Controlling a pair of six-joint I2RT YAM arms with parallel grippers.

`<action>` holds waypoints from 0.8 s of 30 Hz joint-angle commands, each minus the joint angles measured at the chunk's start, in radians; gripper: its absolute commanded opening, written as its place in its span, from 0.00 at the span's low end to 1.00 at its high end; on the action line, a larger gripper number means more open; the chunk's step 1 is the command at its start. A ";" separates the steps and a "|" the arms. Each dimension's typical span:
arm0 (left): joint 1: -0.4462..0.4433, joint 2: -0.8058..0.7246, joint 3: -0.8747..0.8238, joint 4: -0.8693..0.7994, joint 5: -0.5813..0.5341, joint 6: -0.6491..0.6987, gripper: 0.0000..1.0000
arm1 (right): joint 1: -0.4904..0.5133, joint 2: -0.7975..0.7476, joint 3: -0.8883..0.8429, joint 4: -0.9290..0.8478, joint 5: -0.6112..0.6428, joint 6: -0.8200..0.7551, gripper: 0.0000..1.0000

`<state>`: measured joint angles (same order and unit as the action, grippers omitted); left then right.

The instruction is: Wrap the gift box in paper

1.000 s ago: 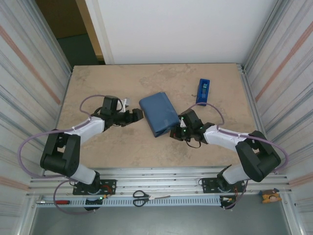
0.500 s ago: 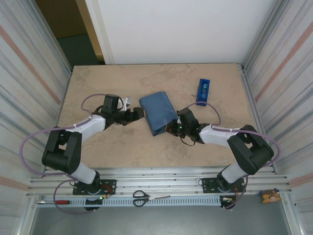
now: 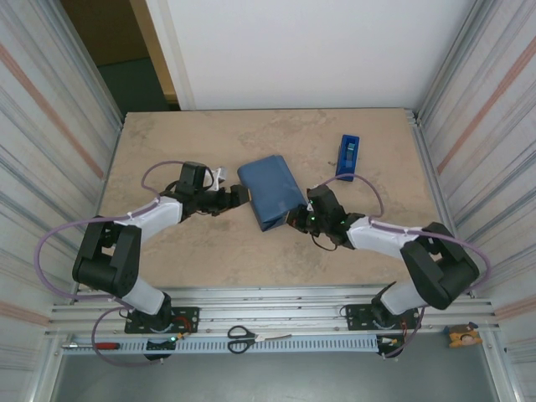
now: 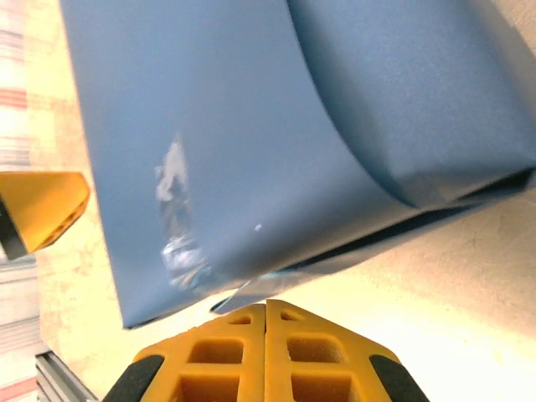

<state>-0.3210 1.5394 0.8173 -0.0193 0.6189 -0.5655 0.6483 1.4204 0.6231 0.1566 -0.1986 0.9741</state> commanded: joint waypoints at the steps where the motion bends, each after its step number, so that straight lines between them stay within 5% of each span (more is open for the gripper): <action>1: -0.003 0.009 0.032 -0.010 -0.001 -0.017 0.89 | -0.015 -0.091 -0.011 -0.124 0.030 -0.074 0.07; 6: -0.001 0.032 0.050 -0.003 -0.002 -0.045 0.92 | -0.164 -0.168 0.046 -0.233 0.005 -0.192 0.30; 11: -0.003 0.091 0.101 -0.001 0.007 -0.098 0.95 | -0.344 -0.018 0.218 -0.304 -0.196 -0.312 0.64; 18: -0.002 0.199 0.188 0.019 0.042 -0.139 0.93 | -0.373 0.332 0.533 -0.448 -0.441 -0.420 0.73; 24: -0.016 0.296 0.265 0.023 0.085 -0.151 0.86 | -0.348 0.438 0.612 -0.488 -0.553 -0.440 0.75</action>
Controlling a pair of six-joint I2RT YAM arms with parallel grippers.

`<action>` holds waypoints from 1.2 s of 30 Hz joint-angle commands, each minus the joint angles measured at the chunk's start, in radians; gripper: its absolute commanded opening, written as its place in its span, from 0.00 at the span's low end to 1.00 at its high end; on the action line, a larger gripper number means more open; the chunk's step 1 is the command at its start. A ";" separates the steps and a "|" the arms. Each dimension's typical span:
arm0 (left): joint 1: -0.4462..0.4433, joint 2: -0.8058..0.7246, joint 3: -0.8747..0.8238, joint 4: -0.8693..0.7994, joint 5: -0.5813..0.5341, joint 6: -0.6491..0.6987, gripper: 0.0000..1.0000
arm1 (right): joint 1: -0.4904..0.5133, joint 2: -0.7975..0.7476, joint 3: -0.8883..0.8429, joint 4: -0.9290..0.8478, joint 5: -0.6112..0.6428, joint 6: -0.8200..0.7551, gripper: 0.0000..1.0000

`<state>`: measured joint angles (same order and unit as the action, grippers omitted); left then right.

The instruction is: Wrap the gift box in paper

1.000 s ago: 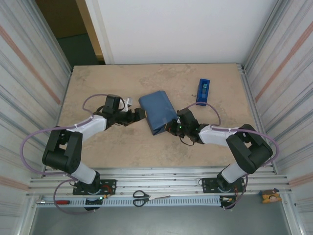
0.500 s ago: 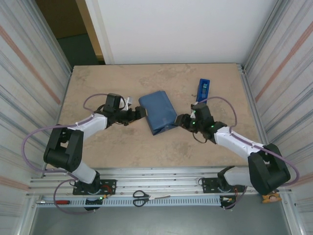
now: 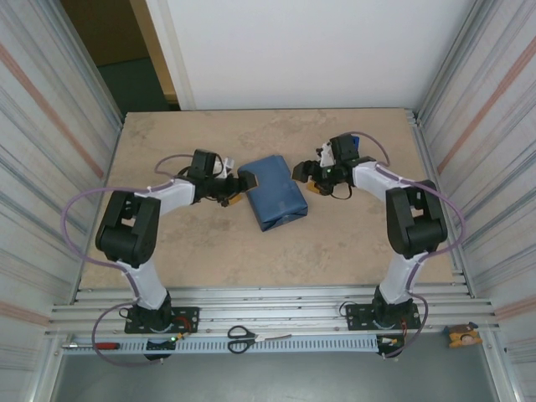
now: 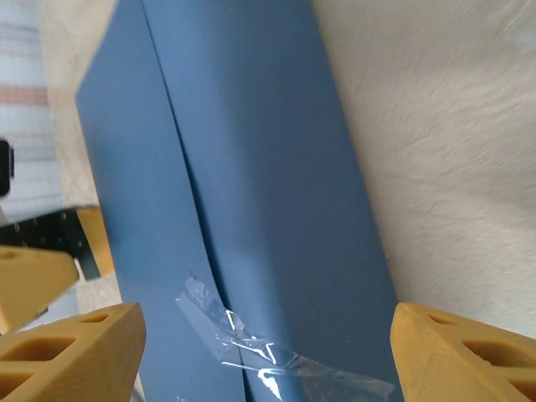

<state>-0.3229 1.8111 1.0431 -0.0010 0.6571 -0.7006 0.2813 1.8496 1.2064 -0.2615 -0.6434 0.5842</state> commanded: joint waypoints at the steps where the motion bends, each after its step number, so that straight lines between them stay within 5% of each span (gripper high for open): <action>1: -0.019 0.036 0.045 0.007 0.059 -0.016 0.85 | 0.023 0.008 0.019 -0.065 -0.129 -0.050 0.74; 8: -0.060 0.013 -0.015 0.041 0.100 -0.013 0.80 | 0.058 -0.093 -0.130 0.017 -0.202 0.010 0.66; 23: -0.197 -0.304 -0.289 -0.076 -0.042 -0.024 0.87 | 0.186 -0.458 -0.467 -0.042 0.042 0.168 0.75; 29: -0.138 -0.305 -0.236 -0.169 -0.085 0.003 0.94 | 0.088 -0.397 -0.391 -0.103 0.019 0.077 0.82; 36: -0.148 -0.214 -0.164 -0.149 -0.031 -0.023 0.91 | 0.076 -0.209 -0.237 -0.128 -0.077 0.000 0.81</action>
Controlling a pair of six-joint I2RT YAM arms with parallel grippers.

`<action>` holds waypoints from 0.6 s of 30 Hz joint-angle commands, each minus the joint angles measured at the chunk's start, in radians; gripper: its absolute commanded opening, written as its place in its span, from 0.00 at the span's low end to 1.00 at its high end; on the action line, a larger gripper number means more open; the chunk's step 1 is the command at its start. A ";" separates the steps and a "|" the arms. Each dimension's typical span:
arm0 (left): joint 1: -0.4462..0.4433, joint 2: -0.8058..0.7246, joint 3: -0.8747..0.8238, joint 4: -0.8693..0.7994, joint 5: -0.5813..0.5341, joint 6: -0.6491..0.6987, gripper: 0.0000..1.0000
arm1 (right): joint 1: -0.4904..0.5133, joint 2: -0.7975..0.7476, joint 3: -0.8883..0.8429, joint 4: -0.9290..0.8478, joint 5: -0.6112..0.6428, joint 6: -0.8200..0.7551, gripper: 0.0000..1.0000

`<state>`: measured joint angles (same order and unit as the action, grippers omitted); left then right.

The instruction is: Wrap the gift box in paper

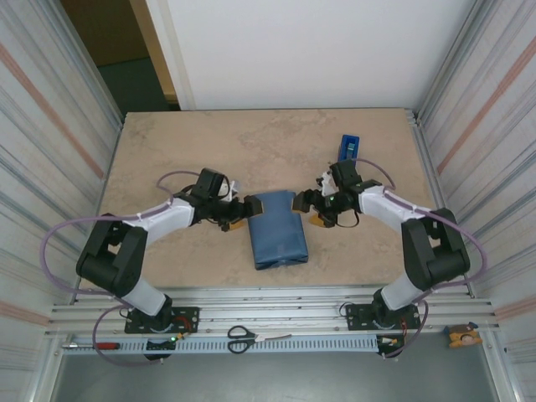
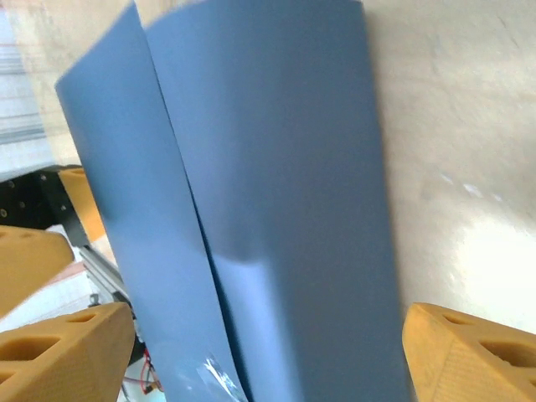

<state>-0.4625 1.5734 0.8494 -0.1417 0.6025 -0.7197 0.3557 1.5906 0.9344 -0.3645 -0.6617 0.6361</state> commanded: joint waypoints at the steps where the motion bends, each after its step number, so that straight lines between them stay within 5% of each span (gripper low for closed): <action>1: -0.010 0.038 0.034 0.002 0.033 -0.012 0.90 | 0.003 0.071 0.047 -0.017 -0.072 -0.052 0.80; 9: -0.021 0.113 0.090 0.026 0.038 -0.018 0.85 | 0.023 0.164 0.117 -0.020 -0.124 -0.082 0.72; 18: -0.027 0.069 0.129 0.084 0.042 -0.042 0.83 | 0.016 0.092 0.127 -0.009 -0.154 -0.077 0.69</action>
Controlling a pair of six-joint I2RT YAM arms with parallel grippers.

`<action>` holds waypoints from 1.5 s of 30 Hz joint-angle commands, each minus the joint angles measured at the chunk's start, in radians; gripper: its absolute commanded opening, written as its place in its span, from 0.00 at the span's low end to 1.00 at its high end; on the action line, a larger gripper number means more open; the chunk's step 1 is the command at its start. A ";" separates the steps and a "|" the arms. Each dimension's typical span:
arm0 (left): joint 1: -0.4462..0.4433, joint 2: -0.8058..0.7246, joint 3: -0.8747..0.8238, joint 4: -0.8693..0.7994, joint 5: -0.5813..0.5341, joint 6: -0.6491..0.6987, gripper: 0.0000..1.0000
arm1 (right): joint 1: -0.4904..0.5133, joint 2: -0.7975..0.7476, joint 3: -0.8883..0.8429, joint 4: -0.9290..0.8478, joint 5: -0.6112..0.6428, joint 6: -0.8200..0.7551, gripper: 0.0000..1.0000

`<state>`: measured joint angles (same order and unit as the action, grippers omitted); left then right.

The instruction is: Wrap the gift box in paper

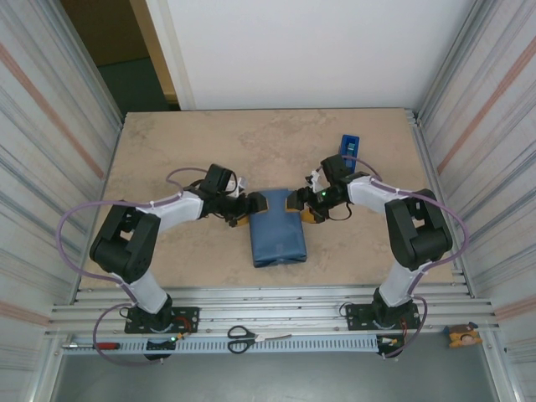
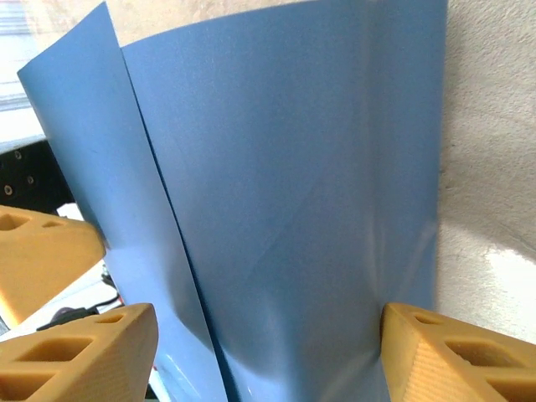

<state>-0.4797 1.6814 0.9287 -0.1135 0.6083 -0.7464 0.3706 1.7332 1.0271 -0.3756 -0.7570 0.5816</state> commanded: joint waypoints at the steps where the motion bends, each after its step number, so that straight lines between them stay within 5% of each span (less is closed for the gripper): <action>1: -0.010 -0.046 0.053 0.055 0.037 -0.013 0.83 | -0.001 -0.062 0.034 0.006 -0.056 -0.018 0.69; 45: -0.025 -0.273 0.003 0.190 0.041 0.053 0.90 | -0.053 -0.312 -0.061 0.165 -0.054 -0.094 0.76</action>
<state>-0.4828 1.4353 0.9562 0.0425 0.6029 -0.7200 0.3061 1.4521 0.9840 -0.2527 -0.7582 0.5114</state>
